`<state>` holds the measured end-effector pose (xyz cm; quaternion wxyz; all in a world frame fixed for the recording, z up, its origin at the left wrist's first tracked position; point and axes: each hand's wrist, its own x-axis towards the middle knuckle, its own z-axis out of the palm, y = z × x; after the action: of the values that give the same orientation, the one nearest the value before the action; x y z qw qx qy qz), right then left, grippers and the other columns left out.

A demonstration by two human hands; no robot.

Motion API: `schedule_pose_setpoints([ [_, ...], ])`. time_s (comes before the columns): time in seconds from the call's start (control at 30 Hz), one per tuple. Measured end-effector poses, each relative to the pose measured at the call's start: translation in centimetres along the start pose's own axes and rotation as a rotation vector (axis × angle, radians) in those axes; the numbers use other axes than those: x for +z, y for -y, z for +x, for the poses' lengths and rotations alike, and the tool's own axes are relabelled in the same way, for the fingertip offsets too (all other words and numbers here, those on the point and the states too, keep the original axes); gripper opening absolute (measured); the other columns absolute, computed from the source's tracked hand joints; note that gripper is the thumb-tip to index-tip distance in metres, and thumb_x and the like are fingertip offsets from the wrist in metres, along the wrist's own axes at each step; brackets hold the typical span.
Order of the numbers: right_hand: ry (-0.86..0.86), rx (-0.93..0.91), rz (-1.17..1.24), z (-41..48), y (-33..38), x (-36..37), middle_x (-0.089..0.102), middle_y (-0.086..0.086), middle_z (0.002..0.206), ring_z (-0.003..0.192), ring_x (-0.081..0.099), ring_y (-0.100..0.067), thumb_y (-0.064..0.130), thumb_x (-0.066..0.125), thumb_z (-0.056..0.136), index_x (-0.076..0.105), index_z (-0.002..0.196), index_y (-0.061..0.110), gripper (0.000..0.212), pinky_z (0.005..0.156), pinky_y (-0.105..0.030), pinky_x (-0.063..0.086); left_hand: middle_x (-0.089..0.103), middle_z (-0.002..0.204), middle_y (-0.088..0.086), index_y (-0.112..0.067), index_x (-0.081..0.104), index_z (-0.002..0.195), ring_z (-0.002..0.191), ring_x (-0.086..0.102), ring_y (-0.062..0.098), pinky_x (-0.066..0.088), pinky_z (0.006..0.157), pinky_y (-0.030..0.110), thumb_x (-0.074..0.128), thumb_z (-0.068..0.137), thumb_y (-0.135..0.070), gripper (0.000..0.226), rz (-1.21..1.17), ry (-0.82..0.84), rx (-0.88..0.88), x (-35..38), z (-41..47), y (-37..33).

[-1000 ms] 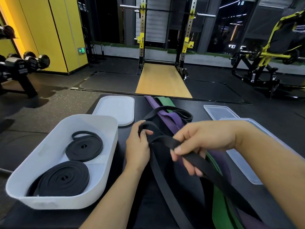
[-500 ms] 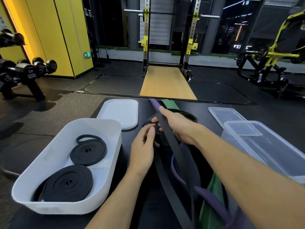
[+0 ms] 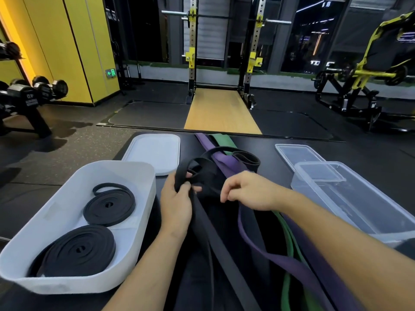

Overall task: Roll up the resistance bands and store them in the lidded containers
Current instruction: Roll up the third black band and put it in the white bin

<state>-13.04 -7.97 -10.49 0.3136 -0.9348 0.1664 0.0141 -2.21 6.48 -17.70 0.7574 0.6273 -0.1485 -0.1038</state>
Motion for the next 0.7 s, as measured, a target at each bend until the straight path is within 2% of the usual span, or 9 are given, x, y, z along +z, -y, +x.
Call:
schedule_pose_setpoints([
  [0.07, 0.080, -0.084, -0.289, -1.0, 0.7, 0.6, 0.075, 0.013, 0.084, 0.085, 0.067, -0.005, 0.020, 0.060, 0.086, 0.077, 0.085, 0.028, 0.019, 0.087, -0.032, 0.055, 0.077, 0.097, 0.009, -0.019, 0.065, 0.110, 0.087, 0.075, 0.019, 0.057, 0.087, 0.034, 0.045, 0.105, 0.002, 0.030, -0.039, -0.025, 0.007, 0.0, 0.1, 0.3],
  [0.13, 0.112, -0.135, -0.581, -2.0, 1.3, 1.3, 0.074, 0.004, 0.088, 0.087, 0.066, -0.017, 0.026, 0.057, 0.086, 0.073, 0.090, 0.025, 0.017, 0.077, -0.033, 0.053, 0.079, 0.094, 0.001, -0.019, 0.063, 0.118, 0.094, 0.074, 0.016, 0.057, 0.093, 0.034, 0.041, 0.108, 0.000, 0.030, -0.062, -0.043, 0.004, 0.0, 0.1, 0.5],
  [0.2, 0.122, -0.054, -0.824, -2.9, 1.4, 1.1, 0.071, -0.006, 0.105, 0.100, 0.064, -0.030, 0.029, 0.052, 0.092, 0.069, 0.102, 0.020, 0.022, 0.072, -0.033, 0.043, 0.077, 0.104, 0.005, -0.023, 0.062, 0.116, 0.098, 0.074, 0.014, 0.057, 0.100, 0.039, 0.040, 0.109, -0.002, 0.031, -0.080, -0.068, -0.004, -0.1, 0.2, 0.6],
  [0.3, 0.158, 0.201, -0.984, -3.4, 1.3, 0.5, 0.064, -0.008, 0.127, 0.115, 0.061, -0.030, 0.026, 0.048, 0.099, 0.063, 0.120, 0.016, 0.028, 0.077, -0.034, 0.039, 0.075, 0.110, 0.010, -0.026, 0.061, 0.114, 0.103, 0.074, 0.019, 0.055, 0.104, 0.047, 0.040, 0.109, -0.007, 0.029, -0.097, -0.101, -0.017, -0.1, 0.3, 0.6],
  [0.43, 0.166, 0.430, -0.940, -1.8, 1.9, -0.2, 0.061, -0.006, 0.134, 0.120, 0.060, -0.028, 0.024, 0.046, 0.099, 0.061, 0.129, 0.018, 0.033, 0.084, -0.036, 0.042, 0.072, 0.113, 0.005, -0.026, 0.060, 0.112, 0.103, 0.073, 0.017, 0.054, 0.105, 0.049, 0.040, 0.109, -0.006, 0.028, -0.089, -0.136, 0.033, 0.1, 0.0, 0.4],
  [0.5, 0.062, 0.505, -0.814, -0.7, 1.8, -0.8, 0.063, -0.008, 0.130, 0.117, 0.062, -0.028, 0.023, 0.046, 0.098, 0.062, 0.125, 0.016, 0.032, 0.087, -0.036, 0.045, 0.072, 0.111, 0.002, -0.027, 0.058, 0.112, 0.104, 0.072, 0.017, 0.054, 0.105, 0.048, 0.041, 0.110, -0.007, 0.026, -0.107, -0.142, 0.045, 0.1, -0.1, 0.2],
  [0.6, -0.089, 0.586, -0.621, 1.1, 1.0, -1.8, 0.070, -0.010, 0.113, 0.108, 0.069, -0.030, 0.021, 0.047, 0.095, 0.065, 0.105, 0.015, 0.021, 0.089, -0.034, 0.053, 0.073, 0.102, -0.007, -0.032, 0.055, 0.110, 0.102, 0.072, 0.016, 0.055, 0.102, 0.042, 0.041, 0.110, -0.011, 0.025, -0.116, -0.173, 0.047, 0.2, -0.3, -0.1],
  [0.63, -0.159, 0.582, -0.581, 1.8, 0.6, -2.1, 0.070, -0.010, 0.109, 0.107, 0.068, -0.032, 0.022, 0.048, 0.094, 0.065, 0.104, 0.015, 0.022, 0.086, -0.033, 0.052, 0.073, 0.106, -0.003, -0.033, 0.055, 0.110, 0.101, 0.071, 0.015, 0.055, 0.101, 0.040, 0.042, 0.110, -0.011, 0.025, -0.103, -0.173, 0.058, 0.2, -0.4, -0.2],
  [0.7, -0.359, 0.552, -0.484, 3.2, -0.5, -2.9, 0.066, -0.014, 0.117, 0.111, 0.063, -0.036, 0.025, 0.048, 0.096, 0.064, 0.113, 0.013, 0.027, 0.081, -0.036, 0.045, 0.070, 0.114, 0.008, -0.034, 0.055, 0.113, 0.098, 0.071, 0.016, 0.057, 0.096, 0.035, 0.043, 0.110, -0.010, 0.027, -0.066, -0.147, 0.080, 0.2, -0.4, -0.1],
])
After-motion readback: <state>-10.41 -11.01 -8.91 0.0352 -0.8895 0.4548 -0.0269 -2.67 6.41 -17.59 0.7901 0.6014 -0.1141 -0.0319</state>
